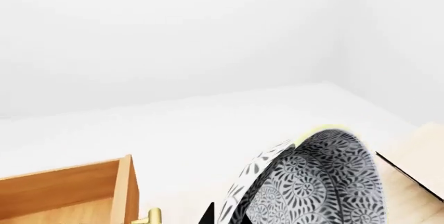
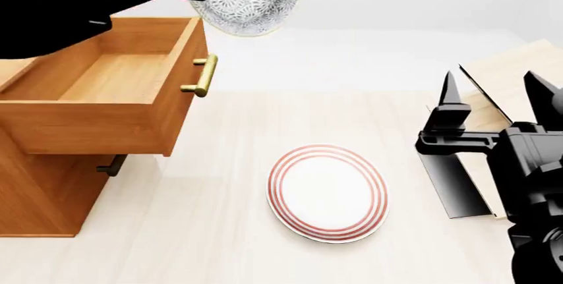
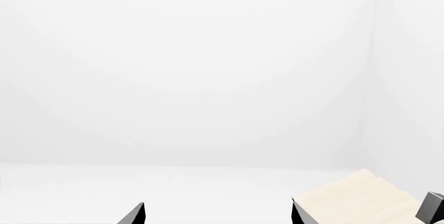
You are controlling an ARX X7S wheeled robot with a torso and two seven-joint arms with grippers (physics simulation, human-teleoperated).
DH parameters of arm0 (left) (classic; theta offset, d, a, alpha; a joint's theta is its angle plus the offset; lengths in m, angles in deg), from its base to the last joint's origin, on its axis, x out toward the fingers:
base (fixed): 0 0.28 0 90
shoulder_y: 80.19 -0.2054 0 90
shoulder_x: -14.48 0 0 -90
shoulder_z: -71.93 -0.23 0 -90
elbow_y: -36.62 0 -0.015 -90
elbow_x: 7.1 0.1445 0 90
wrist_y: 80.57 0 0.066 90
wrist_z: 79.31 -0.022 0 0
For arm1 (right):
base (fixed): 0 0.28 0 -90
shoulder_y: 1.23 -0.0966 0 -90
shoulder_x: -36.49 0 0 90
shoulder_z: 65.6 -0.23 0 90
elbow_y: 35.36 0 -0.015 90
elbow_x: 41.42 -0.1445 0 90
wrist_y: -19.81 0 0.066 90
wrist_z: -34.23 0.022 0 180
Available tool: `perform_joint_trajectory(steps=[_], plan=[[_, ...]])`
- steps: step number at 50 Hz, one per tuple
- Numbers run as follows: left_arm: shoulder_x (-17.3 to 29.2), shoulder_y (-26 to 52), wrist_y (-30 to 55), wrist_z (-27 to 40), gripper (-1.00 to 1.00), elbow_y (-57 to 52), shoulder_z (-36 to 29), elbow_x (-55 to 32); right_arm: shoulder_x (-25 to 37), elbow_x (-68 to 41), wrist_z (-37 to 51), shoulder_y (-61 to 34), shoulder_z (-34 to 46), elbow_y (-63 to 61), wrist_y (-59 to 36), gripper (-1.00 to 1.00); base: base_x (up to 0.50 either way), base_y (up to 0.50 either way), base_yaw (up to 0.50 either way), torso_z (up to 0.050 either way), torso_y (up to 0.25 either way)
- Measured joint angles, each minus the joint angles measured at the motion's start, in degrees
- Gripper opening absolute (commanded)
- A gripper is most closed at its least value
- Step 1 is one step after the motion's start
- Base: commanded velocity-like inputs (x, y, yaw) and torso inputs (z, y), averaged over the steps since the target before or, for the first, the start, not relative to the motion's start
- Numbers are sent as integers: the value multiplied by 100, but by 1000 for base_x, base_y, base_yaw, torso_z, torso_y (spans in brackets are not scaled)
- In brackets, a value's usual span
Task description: Open the top drawer of the cabinet and put the bowl in it.
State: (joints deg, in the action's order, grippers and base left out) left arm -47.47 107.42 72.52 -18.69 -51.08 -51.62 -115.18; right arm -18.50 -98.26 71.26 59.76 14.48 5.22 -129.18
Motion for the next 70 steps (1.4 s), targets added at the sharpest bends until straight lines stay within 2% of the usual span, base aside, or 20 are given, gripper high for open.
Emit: perform_joint_trajectory(steps=[19, 40, 70], plan=[[238, 6, -368, -606, -100, 1070, -31, 914, 4, 103, -18, 33, 119, 61, 98, 100, 0, 0, 0, 0, 0], [509, -294, -816, -780, -100, 1762, 91, 1252, 45, 12, 77, -55, 169, 65, 54, 100, 0, 0, 0, 0, 1], [289, -492, -1569, -1434, -100, 3505, -167, 2090, 68, 53, 123, -81, 312, 134, 108, 100, 0, 0, 0, 1, 0]])
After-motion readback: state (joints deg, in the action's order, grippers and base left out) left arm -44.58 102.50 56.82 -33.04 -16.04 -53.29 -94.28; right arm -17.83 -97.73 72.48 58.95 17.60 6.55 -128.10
